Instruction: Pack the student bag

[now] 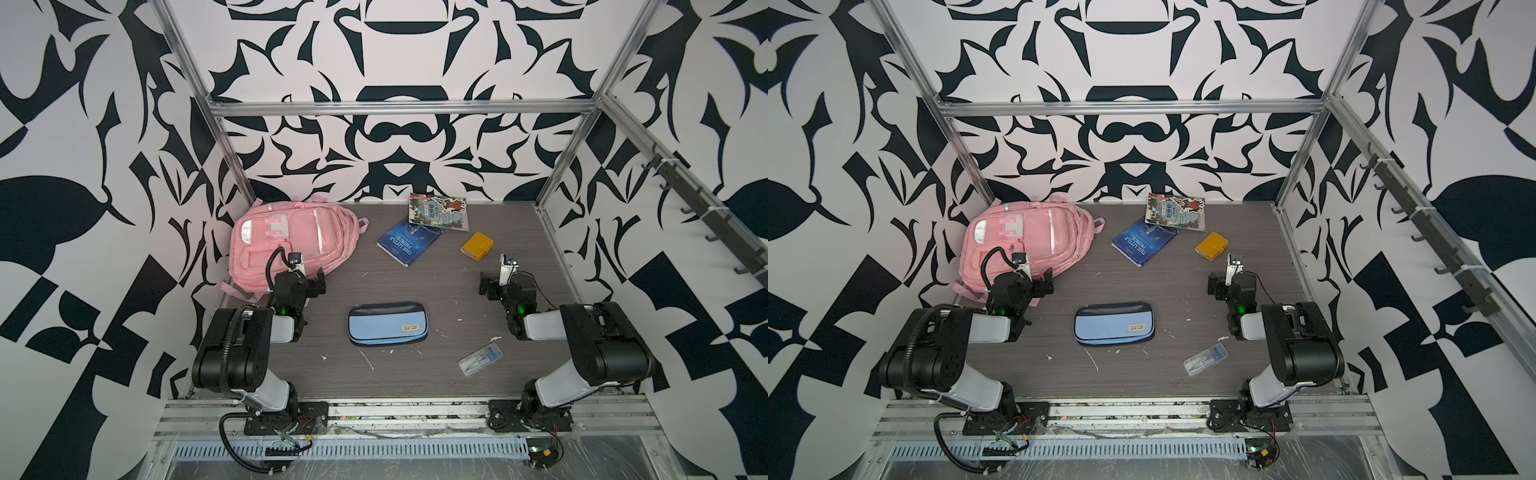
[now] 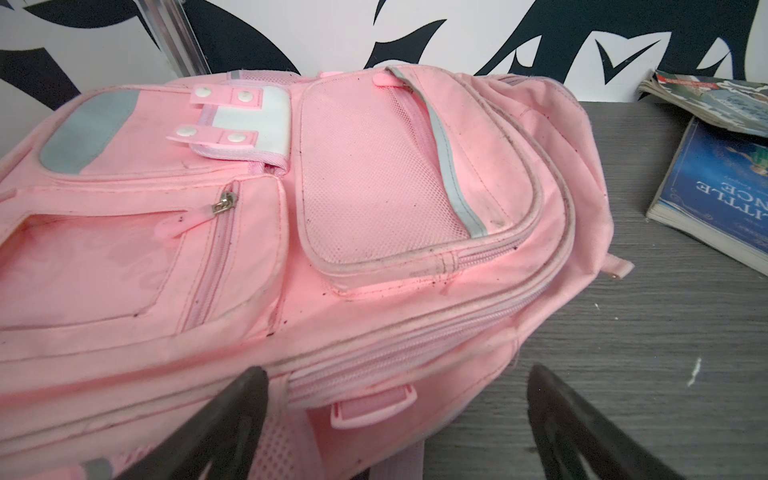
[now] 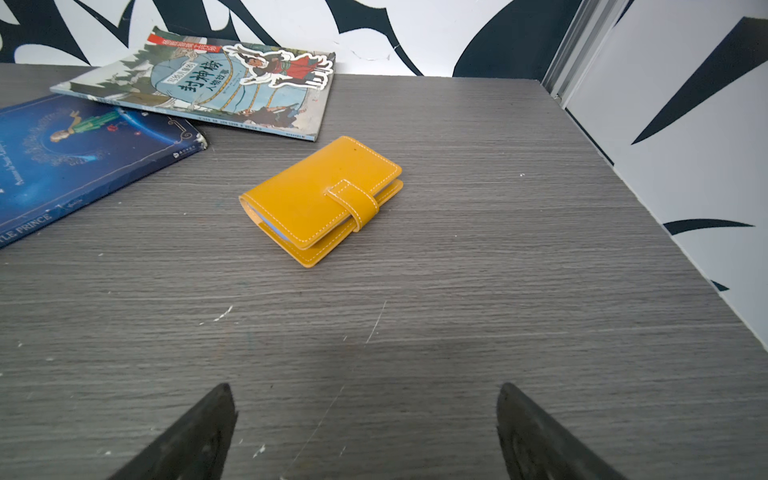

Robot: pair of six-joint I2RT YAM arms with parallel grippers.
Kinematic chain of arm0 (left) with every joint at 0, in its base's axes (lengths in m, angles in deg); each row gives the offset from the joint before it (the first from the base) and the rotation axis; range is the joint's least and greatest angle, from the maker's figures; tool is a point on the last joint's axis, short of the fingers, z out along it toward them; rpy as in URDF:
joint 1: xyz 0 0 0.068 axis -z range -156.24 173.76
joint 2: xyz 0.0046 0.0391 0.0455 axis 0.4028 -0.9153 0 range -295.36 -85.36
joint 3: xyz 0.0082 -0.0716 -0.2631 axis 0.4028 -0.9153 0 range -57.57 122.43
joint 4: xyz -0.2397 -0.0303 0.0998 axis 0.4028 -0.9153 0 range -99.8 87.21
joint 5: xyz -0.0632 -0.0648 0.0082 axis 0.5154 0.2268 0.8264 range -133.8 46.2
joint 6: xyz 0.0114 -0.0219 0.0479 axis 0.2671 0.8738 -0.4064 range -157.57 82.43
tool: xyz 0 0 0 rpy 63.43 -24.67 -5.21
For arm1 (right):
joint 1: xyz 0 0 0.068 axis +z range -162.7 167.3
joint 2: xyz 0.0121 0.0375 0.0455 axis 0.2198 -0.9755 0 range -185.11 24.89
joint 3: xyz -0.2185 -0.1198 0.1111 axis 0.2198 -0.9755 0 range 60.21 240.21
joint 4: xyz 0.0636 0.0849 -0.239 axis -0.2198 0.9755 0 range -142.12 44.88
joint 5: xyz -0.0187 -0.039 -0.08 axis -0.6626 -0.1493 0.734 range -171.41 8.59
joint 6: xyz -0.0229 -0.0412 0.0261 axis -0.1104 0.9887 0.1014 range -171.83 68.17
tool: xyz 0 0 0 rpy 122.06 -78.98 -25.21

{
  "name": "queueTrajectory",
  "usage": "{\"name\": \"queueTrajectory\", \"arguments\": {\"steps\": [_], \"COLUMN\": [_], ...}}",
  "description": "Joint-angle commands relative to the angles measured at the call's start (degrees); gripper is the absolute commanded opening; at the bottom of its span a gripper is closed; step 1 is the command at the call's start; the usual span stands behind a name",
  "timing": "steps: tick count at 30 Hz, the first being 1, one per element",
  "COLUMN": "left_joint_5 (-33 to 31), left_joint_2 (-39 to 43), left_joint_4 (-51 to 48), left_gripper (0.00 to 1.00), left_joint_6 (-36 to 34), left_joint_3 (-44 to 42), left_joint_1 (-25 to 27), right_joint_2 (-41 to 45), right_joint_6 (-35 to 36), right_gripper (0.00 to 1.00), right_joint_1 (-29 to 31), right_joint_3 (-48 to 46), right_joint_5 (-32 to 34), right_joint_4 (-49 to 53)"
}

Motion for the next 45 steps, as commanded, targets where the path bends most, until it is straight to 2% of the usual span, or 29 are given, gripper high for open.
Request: {"name": "queueTrajectory", "arguments": {"steps": [1, 3, 8, 10, 12, 14, 15, 16, 18, 20, 22, 24, 27, 28, 31, 34, 38, 42, 45], "left_joint_5": [0.6, 0.7, 3.7, 3.6, 3.8, 0.5, -2.8, -5.6, -6.0, -2.5, 2.1, 6.6, 7.7, 9.5, 15.2, 13.2, 10.5, 13.5, 14.5], "left_joint_2": [-0.2, 0.1, 5.4, 9.9, 14.1, 18.8, 20.7, 21.9, 22.9, 22.1, 19.1, 16.8, 12.6, 10.6, 2.0, -3.4, 1.2, 8.2, 11.0], "left_joint_4": [0.8, 0.9, -4.2, -14.2, -24.5, -34.0, -40.0, -46.3, -58.1, -69.8, -80.9, -84.2, -87.4, -88.2, -94.6, -104.9, -107.1, -105.7, -103.8], "left_gripper": [0.99, 0.99, 0.99, 0.99, 0.99, 0.99, 0.99, 0.99, 0.99, 0.99, 0.99, 0.99, 0.99, 0.99, 0.99, 0.99, 0.99, 0.99, 0.99], "left_joint_6": [-0.3, -0.4, -1.3, -0.2, 0.1, 1.3, 4.7, 8.8, 15.6, 21.5, 24.9, 24.5, 25.4, 25.4, 23.3, 20.8, 23.8, 30.8, 35.6], "left_joint_3": [-0.1, -0.3, 0.0, 2.5, 5.7, 8.8, 11.0, 13.9, 20.1, 26.5, 33.8, 36.6, 40.5, 42.4, 51.4, 58.4, 51.7, 40.3, 34.9], "left_joint_1": [0.1, 0.1, 0.1, 0.1, 0.5, 1.8, 2.5, 2.8, 3.7, 4.0, 4.6, 6.4, 9.5, 9.7, 10.2, 12.6, 16.0, 19.8, 23.5], "right_joint_2": [0.9, 1.4, 8.0, 11.9, 15.6, 18.5, 19.3, 19.5, 18.8, 17.0, 13.9, 12.9, 9.5, 7.8, 4.2, 3.9, 4.4, 6.1, 6.0], "right_joint_6": [0.0, 0.1, 0.0, -0.3, -4.6, -10.0, -13.7, -17.4, -20.5, -23.9, -26.7, -28.1, -30.7, -31.5, -32.5, -33.2, -34.1, -33.7, -32.9], "right_gripper": [1.0, 1.0, 1.0, 0.99, 1.0, 0.99, 1.0, 1.0, 1.0, 1.0, 1.0, 1.0, 0.99, 0.99, 1.0, 1.0, 1.0, 1.0, 1.0], "right_joint_1": [-0.2, -0.2, 0.5, 2.1, 2.7, 3.8, 4.2, 4.2, 4.3, 4.5, 6.3, 9.5, 13.1, 14.2, 17.9, 21.0, 22.9, 23.8, 23.8], "right_joint_3": [0.2, 0.4, 5.0, 7.0, 9.7, 14.6, 18.4, 22.1, 28.4, 33.0, 37.4, 39.7, 44.3, 46.7, 51.5, 52.7, 52.1, 52.3, 54.0], "right_joint_5": [-0.3, -0.6, 0.5, 5.0, 9.9, 15.1, 18.1, 19.1, 14.7, 9.5, 7.9, 8.3, 7.3, 5.1, 3.9, 3.4, 0.6, 0.7, 0.7], "right_joint_4": [-0.9, -0.4, 12.9, 18.9, 25.0, 35.4, 42.5, 50.4, 60.7, 67.5, 74.4, 76.2, 80.5, 83.0, 87.3, 88.0, 87.4, 87.8, 88.6]}}
